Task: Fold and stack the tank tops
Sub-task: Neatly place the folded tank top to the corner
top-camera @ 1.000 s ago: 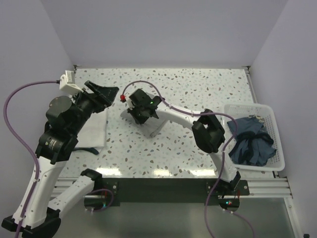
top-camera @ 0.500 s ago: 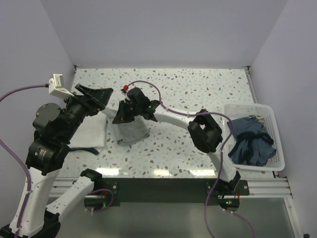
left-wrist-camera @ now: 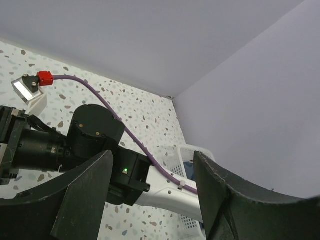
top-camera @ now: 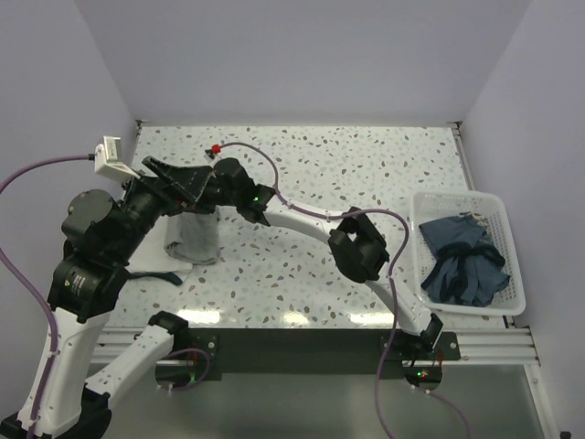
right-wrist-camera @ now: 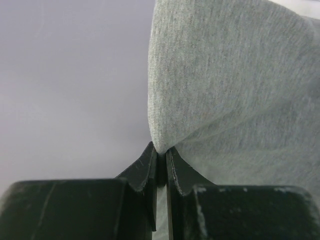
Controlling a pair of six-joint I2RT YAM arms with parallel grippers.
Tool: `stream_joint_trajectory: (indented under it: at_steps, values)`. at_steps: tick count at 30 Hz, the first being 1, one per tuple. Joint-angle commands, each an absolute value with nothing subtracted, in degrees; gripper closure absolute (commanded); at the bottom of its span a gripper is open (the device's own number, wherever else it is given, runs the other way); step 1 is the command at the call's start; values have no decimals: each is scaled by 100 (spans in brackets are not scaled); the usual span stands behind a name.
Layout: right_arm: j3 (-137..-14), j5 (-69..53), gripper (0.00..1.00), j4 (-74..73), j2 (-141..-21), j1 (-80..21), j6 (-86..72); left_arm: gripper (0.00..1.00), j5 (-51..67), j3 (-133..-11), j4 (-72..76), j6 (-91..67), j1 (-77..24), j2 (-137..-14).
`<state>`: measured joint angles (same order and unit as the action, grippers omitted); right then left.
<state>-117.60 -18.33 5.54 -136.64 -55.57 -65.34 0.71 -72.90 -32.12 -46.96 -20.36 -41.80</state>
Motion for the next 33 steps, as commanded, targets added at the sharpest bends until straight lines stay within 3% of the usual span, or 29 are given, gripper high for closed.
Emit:
stream_joint_trajectory:
  at_steps: [1,17,33]
  values:
    - [-12287,-1617,100,1195,-13807,-5625,-6969,29,272,-7453,-3208,-4685,-2004,-4219]
    - [-12884,-1617,100,1284,-13737,-5765,-6979,29,439,-7471,-3155,-4693,-2004,-4307]
    - [-13939,-1670,100,993,-14616,-5897,-7040,29,492,-7444,-3129,-4702,-2004,-4324]
